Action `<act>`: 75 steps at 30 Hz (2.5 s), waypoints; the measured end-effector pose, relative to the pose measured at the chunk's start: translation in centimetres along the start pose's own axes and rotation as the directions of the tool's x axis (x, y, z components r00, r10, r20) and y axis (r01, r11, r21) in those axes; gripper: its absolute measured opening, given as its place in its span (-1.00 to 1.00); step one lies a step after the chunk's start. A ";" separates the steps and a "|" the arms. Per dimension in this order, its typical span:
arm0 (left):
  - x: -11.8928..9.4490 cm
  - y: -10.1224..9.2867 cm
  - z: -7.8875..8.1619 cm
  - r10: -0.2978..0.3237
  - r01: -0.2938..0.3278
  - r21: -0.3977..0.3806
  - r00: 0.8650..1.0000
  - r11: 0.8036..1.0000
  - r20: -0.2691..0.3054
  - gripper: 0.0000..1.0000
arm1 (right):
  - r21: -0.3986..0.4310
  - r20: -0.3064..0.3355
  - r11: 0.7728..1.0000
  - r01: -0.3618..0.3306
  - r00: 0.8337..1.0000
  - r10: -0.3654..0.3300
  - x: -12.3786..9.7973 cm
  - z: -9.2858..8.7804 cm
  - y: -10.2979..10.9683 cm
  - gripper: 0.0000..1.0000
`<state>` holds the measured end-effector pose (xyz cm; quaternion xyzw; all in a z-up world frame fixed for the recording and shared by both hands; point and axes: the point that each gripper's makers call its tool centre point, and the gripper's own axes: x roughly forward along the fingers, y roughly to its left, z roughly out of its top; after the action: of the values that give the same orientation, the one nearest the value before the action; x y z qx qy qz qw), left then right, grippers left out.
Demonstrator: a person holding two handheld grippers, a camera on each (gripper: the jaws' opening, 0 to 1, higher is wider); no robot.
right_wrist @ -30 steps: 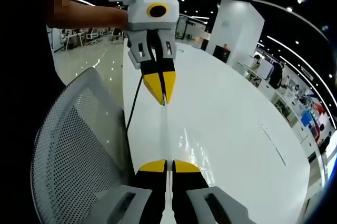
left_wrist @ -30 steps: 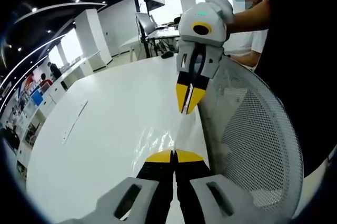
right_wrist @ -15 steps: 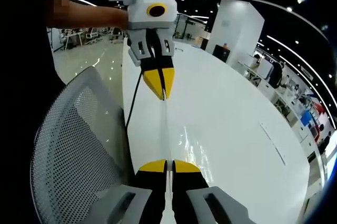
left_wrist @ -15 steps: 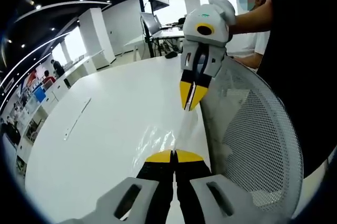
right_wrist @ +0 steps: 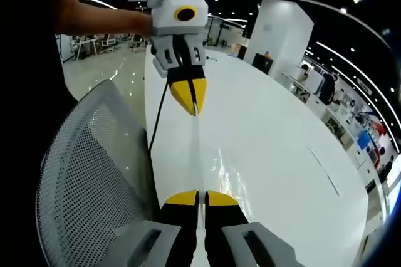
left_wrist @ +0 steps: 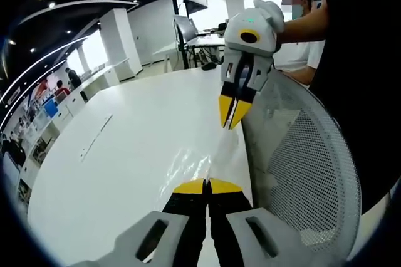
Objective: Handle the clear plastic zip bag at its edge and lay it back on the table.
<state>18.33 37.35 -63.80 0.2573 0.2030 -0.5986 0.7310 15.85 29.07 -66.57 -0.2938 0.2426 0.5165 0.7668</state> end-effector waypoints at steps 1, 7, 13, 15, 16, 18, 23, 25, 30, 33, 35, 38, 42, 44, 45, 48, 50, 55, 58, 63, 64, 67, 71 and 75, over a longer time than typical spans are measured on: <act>0.0 0.1 0.0 0.004 -0.004 -0.002 1.000 1.000 0.002 -1.00 | 0.001 0.000 1.000 0.000 1.000 0.000 0.0 0.0 0.0 -1.00; -0.3 0.2 -0.3 0.017 -0.017 -0.025 1.000 1.000 0.011 -1.00 | 0.000 0.000 1.000 0.000 1.000 0.000 0.0 0.0 0.0 -1.00; -0.5 0.2 -0.4 0.019 -0.019 -0.030 1.000 0.999 0.009 -1.00 | -0.002 -0.002 1.000 -0.002 1.000 0.002 0.0 0.0 0.0 -1.00; -0.5 0.2 -0.5 0.020 -0.019 -0.033 1.000 0.999 0.009 -1.00 | -0.003 -0.003 1.000 -0.002 1.000 0.002 0.0 0.0 0.0 -1.00; -0.5 0.2 -0.5 0.020 -0.020 -0.033 1.000 0.999 0.009 -1.00 | -0.003 -0.003 1.000 -0.001 1.000 0.001 0.0 -0.1 0.0 -1.00; -0.5 0.2 -0.5 0.017 -0.017 -0.036 1.000 0.999 0.010 -1.00 | -0.001 -0.002 1.000 -0.002 1.000 0.002 0.0 -0.1 0.0 -1.00; -0.5 0.2 -0.4 0.018 -0.018 -0.037 1.000 0.999 0.011 -1.00 | -0.001 -0.001 1.000 -0.002 1.000 0.002 0.0 -0.1 0.0 -1.00; -0.6 0.3 -0.4 0.020 -0.020 -0.039 1.000 0.999 0.010 -1.00 | 0.000 0.000 1.000 -0.002 1.000 0.002 0.0 -0.1 0.0 -1.00; -0.8 0.4 -0.5 0.026 -0.026 -0.047 1.000 0.999 0.013 -1.00 | 0.003 0.004 1.000 -0.002 1.000 0.002 0.0 -0.1 0.0 -1.00; -0.8 0.5 -0.7 0.030 -0.029 -0.050 0.999 0.998 0.012 -1.00 | 0.006 0.006 1.000 -0.002 1.000 0.002 0.0 -0.1 0.0 -1.00; -0.9 0.6 -0.7 0.032 -0.031 -0.053 0.999 0.998 0.013 -1.00 | 0.007 0.008 1.000 -0.002 1.000 0.002 0.1 0.0 0.0 -1.00; -1.0 0.7 -0.8 0.035 -0.035 -0.057 0.999 0.998 0.012 -1.00 | 0.008 0.007 1.000 -0.001 1.000 0.001 0.0 -0.1 0.0 -1.00; -1.2 0.8 -1.0 0.041 -0.040 -0.065 0.999 0.997 0.014 -1.00 | 0.013 0.008 1.000 -0.002 1.000 0.002 -0.1 -0.3 0.1 -1.00; -1.2 0.8 -1.0 0.039 -0.038 -0.060 0.999 0.997 0.011 -1.00 | 0.014 0.010 1.000 0.000 1.000 0.000 -0.1 -0.3 0.0 -1.00; -1.2 0.8 -1.0 0.039 -0.038 -0.060 0.999 0.997 0.011 -1.00 | 0.015 0.008 1.000 0.000 1.000 0.000 -0.1 -0.3 0.0 -1.00; -1.2 0.8 -1.0 0.041 -0.040 -0.059 0.999 0.997 0.010 -1.00 | 0.012 0.006 1.000 0.000 1.000 0.000 -0.1 -0.3 0.1 -1.00; -1.2 0.9 -0.9 0.042 -0.041 -0.059 0.999 0.997 0.012 -1.00 | 0.012 0.008 1.000 0.001 1.000 -0.001 -0.1 -0.3 0.1 -1.00; -1.2 0.9 -0.8 0.043 -0.042 -0.058 0.999 0.997 0.015 -1.00 | 0.017 0.010 1.000 0.005 1.000 -0.006 -0.2 -0.2 0.1 -1.00; -1.1 0.4 -0.6 0.023 -0.022 -0.050 1.000 0.998 0.017 -1.00 | 0.008 -0.009 1.000 -0.004 1.000 0.004 0.0 -0.6 0.3 -1.00; -1.0 0.3 -0.4 0.018 -0.017 -0.035 0.999 0.999 0.036 -1.00 | 0.019 -0.026 1.000 -0.021 0.999 0.021 0.1 -0.9 0.5 -1.00; -1.0 0.3 -0.3 0.017 -0.016 -0.034 0.999 0.999 0.038 -1.00 | 0.016 -0.029 1.000 -0.018 0.999 0.019 0.1 -0.9 0.5 -1.00; -1.0 0.2 -0.2 0.012 -0.011 -0.023 0.999 1.000 0.039 -1.00 | 0.038 -0.034 0.999 -0.026 0.999 0.028 0.0 -1.1 0.4 -1.00; -0.8 -0.2 0.3 -0.003 0.003 0.006 0.999 1.000 0.040 -1.00 | 0.055 -0.038 0.998 -0.027 0.999 0.030 -0.1 -1.5 0.2 -0.99; -0.6 -0.7 0.5 -0.030 0.029 0.030 0.999 0.999 0.045 -1.00 | 0.068 -0.014 0.997 -0.036 0.999 0.037 -0.6 -1.4 -0.2 -0.91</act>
<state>17.48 37.38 -63.09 0.2515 0.1814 -0.6177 0.7227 15.72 27.60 -67.09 -0.2669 0.2711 0.5197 0.7650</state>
